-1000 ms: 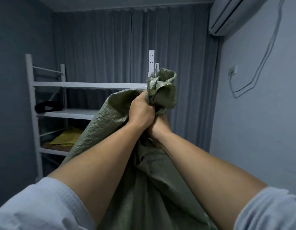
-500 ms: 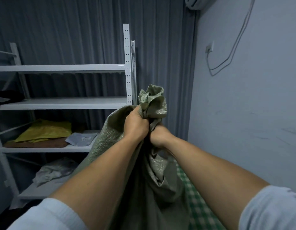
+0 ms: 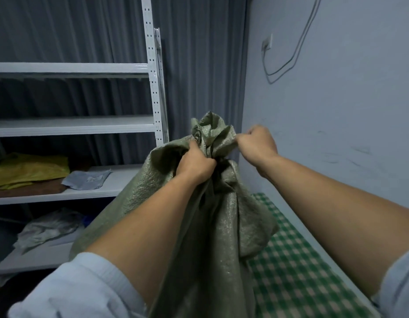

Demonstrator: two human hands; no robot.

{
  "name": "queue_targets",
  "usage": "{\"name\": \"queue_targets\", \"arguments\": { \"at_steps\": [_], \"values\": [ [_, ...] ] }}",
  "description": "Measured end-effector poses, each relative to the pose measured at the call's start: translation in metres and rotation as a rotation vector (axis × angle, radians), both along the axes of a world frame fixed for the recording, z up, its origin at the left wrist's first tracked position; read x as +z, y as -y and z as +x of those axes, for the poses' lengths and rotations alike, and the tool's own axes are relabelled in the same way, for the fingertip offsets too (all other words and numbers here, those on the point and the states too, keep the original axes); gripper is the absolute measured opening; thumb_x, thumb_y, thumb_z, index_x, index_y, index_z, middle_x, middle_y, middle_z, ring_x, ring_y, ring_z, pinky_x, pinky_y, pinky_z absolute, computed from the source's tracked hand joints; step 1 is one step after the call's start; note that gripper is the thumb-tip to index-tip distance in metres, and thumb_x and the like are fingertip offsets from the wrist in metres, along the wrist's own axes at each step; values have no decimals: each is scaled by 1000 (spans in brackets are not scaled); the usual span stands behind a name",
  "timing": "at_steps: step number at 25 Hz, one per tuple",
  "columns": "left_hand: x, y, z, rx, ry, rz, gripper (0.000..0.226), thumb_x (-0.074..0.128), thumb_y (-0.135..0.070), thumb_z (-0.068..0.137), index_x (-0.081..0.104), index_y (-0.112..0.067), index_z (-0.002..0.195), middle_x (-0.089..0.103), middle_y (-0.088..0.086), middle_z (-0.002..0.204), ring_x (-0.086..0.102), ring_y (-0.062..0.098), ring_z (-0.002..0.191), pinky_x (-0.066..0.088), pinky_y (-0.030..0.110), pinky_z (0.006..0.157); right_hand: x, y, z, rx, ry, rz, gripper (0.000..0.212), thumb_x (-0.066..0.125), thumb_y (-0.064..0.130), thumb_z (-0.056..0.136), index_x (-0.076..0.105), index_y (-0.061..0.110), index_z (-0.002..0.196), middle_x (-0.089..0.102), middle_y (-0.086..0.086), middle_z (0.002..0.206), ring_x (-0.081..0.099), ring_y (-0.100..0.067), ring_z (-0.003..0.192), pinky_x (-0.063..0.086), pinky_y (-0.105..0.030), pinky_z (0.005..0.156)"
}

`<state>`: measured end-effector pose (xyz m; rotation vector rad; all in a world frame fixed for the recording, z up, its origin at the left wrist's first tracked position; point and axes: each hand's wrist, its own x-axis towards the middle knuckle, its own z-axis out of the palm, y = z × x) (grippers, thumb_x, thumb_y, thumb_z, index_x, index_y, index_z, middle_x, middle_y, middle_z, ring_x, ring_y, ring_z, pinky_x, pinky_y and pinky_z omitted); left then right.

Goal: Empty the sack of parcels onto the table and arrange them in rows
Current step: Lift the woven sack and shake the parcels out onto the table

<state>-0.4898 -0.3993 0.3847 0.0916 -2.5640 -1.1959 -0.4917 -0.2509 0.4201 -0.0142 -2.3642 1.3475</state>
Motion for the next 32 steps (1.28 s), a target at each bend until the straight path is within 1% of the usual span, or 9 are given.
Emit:
{"name": "queue_targets", "arguments": {
  "at_steps": [4, 7, 9, 13, 16, 20, 23, 27, 32],
  "values": [
    [-25, -18, -10, -128, 62, 12, 77, 72, -27, 85, 28, -23, 148, 61, 7, 126, 60, 30, 114, 46, 35, 88, 2, 1, 7, -180, -145, 99, 23, 49, 43, 91, 49, 21, 97, 50, 2, 99, 53, -26, 83, 41, -37, 72],
    [-48, -34, -14, -244, 128, -2, 90, 76, -25, 79, 24, -23, 152, 59, 6, 131, 58, 29, 118, 49, 36, 94, -10, 3, 11, -65, -218, 355, 22, 58, 33, 91, 55, 21, 109, 45, 2, 111, 54, -23, 88, 42, -34, 76],
    [-64, -43, -13, -343, 147, -8, 96, 81, -29, 68, 31, -22, 150, 61, 4, 129, 60, 25, 117, 53, 41, 97, -22, 4, 5, 54, -122, 551, 18, 59, 21, 89, 63, 20, 107, 54, 1, 108, 59, -24, 92, 46, -33, 73],
    [-70, -44, -8, -551, 144, 62, 57, 84, -9, 69, 63, -17, 121, 72, 2, 106, 69, 15, 96, 58, 24, 76, -47, -1, 0, 177, 175, 711, 22, 54, 10, 87, 67, 14, 104, 68, -6, 102, 64, -27, 95, 55, -39, 80],
    [-53, -27, -3, -412, 105, 100, 37, 68, -2, 76, 71, -22, 107, 74, 0, 81, 70, 16, 71, 56, 25, 59, -48, 0, -5, 159, 196, 730, 3, 59, 16, 85, 57, 18, 86, 62, -4, 86, 62, -27, 84, 46, -34, 68],
    [-46, 10, 1, -13, -7, 144, 20, 61, -10, 71, 73, -25, 78, 75, 2, 72, 73, 26, 74, 62, 44, 74, -51, 27, -13, 269, 162, 744, 15, 62, 22, 87, 53, 16, 97, 59, -8, 110, 60, -30, 94, 47, -37, 73],
    [-54, 41, 13, 135, -26, -17, 26, 63, -14, 76, 69, -27, 98, 73, 1, 98, 66, 22, 93, 57, 37, 83, -65, 55, -15, 355, 91, 811, 44, 58, 16, 89, 48, 17, 132, 45, -11, 136, 58, -36, 114, 48, -42, 83],
    [-83, 78, 20, 70, 246, -60, 69, 73, -12, 73, 50, -13, 139, 58, 9, 130, 56, 25, 111, 52, 37, 92, -77, 89, -8, 536, -34, 957, 71, 60, 10, 88, 34, 24, 152, 32, -7, 157, 54, -35, 127, 53, -45, 92],
    [-106, 119, 30, 30, 422, -171, 101, 86, -22, 67, 34, -17, 153, 50, 12, 142, 52, 27, 120, 47, 32, 89, -101, 124, 6, 691, 126, 1223, 53, 74, 35, 80, 54, 25, 127, 65, 0, 117, 64, -24, 103, 53, -39, 87]
  ]
}}
